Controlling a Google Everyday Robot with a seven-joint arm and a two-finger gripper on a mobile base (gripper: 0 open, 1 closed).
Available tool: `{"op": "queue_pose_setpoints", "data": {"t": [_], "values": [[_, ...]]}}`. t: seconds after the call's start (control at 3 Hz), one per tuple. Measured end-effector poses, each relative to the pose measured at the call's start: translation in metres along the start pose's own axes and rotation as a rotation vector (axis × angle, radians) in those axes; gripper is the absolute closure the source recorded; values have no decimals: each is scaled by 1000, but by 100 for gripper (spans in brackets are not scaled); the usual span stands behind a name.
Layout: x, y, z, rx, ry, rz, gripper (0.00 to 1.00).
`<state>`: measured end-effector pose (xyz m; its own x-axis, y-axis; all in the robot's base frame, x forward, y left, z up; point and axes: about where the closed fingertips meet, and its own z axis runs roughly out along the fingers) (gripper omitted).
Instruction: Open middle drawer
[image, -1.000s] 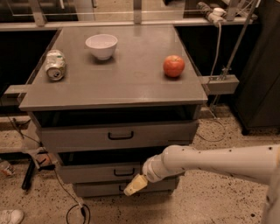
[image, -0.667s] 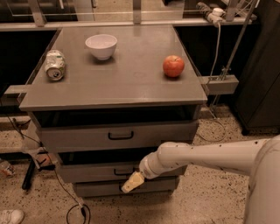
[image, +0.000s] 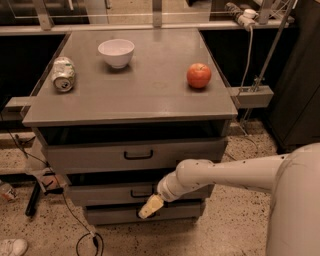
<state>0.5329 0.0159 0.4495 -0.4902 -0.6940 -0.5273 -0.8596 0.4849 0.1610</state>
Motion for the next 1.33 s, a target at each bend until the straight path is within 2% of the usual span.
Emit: {"op": "queue_pose_setpoints", "data": {"t": [1.0,1.33], "values": [[14,10,2,-20,42,17,0],[20,13,-6,-26,61,36,0]]}}
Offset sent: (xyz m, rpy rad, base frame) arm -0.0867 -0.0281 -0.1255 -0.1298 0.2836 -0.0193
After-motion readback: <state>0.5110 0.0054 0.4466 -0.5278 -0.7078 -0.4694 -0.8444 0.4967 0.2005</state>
